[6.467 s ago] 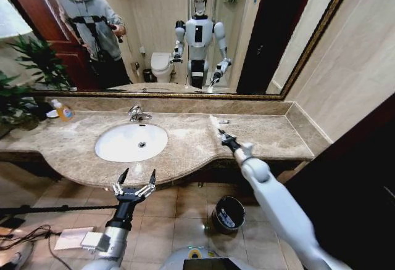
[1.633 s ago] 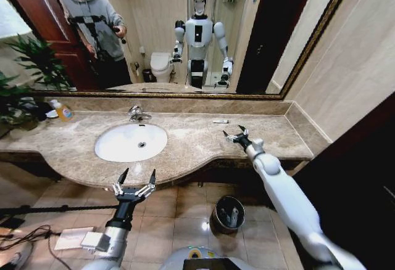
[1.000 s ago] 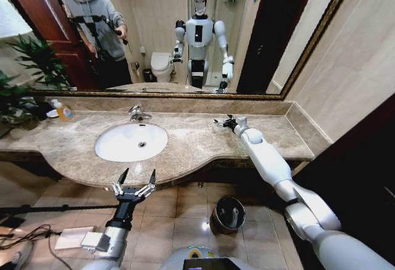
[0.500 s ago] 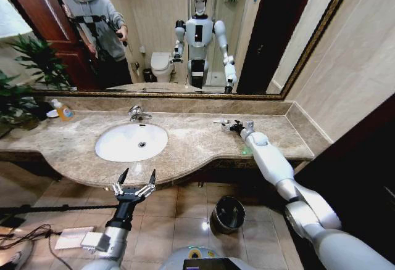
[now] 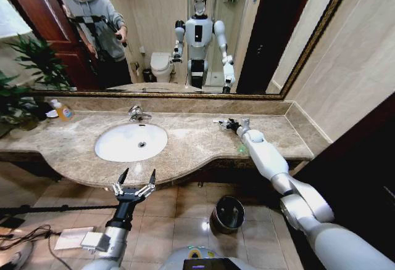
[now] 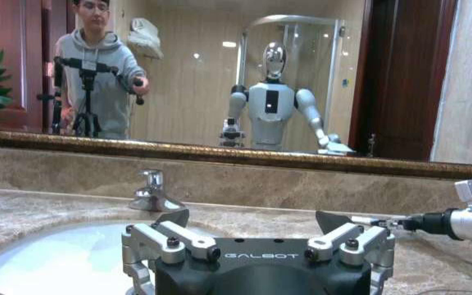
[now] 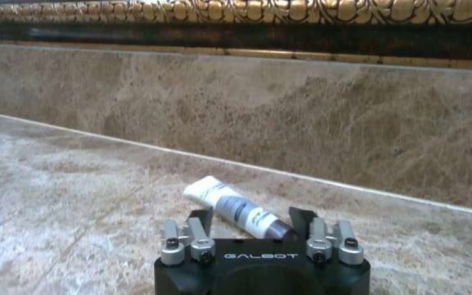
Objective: Pick up the trash from the sink and place it in the trash bin.
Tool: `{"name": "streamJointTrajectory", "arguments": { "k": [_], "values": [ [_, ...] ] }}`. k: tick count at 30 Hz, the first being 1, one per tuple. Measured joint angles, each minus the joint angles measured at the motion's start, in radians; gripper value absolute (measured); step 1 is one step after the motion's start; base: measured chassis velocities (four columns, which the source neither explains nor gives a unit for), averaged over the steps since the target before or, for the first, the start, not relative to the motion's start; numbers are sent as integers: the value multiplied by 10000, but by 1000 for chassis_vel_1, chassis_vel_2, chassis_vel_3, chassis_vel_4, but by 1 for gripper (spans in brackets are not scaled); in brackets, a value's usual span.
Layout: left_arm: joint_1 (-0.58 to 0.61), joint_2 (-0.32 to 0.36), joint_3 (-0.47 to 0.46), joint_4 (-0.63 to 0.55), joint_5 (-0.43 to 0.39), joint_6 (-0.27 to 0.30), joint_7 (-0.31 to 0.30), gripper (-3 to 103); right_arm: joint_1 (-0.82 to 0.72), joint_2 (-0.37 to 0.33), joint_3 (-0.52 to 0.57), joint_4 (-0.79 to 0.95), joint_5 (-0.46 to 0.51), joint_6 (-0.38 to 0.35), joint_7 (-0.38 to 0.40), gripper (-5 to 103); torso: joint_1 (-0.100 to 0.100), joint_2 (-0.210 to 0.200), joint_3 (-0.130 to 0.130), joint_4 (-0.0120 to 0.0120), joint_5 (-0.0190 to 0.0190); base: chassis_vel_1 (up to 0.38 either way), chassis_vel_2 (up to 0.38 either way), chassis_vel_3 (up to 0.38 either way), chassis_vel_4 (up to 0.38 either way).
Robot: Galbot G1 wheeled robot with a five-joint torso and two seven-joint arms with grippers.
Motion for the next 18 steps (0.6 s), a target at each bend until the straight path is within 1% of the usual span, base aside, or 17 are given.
{"name": "streamJointTrajectory", "arguments": {
  "k": [3, 4, 6, 7, 10, 12, 13, 14, 18],
  "values": [
    [0, -1, 0, 0, 0, 0, 0, 100, -313, -150, 1, 487, -35, -92, -22, 48, 0, 0, 0, 0, 1, 0, 0, 0, 0],
    [0, -1, 0, 0, 0, 0, 0, 100, -313, -150, 1, 487, -35, -92, -22, 48, 0, 0, 0, 0, 1, 0, 0, 0, 0],
    [0, 0, 0, 0, 0, 0, 0, 100, -476, -217, 5, 709, -70, -118, -23, 38, 0, 0, 0, -1, 1, 0, 0, 0, 0],
    [0, 0, 0, 0, 0, 0, 0, 100, -476, -217, 5, 709, -70, -118, -23, 38, 0, 0, 0, -1, 1, 0, 0, 0, 0],
    [0, 0, 0, 0, 0, 0, 0, 100, -755, -274, 51, 975, -76, -127, -12, 22, 0, 0, -1, 0, 0, 0, 0, 0, 0],
    [0, 0, 0, 0, 0, 0, 0, 100, -815, -277, 69, 1022, -75, -118, 6, 22, 0, 1, -2, 0, 0, 0, 0, 0, 0],
    [0, 0, 0, 0, 0, 0, 0, 100, -908, -284, 97, 1106, -75, -108, 47, 19, -1, 1, -2, 0, -1, 0, 0, 0, 0],
    [0, 0, 0, 0, 0, 0, 0, 100, -951, -286, 108, 1146, -71, -105, 67, 18, -1, 1, -2, -1, -1, 0, 0, 0, 0],
    [0, 0, 0, 0, 0, 0, 0, 100, -1127, -286, 164, 1359, -41, -97, 185, 18, -1, 1, -2, -1, 0, 0, 0, 0, 0]
  ]
}}
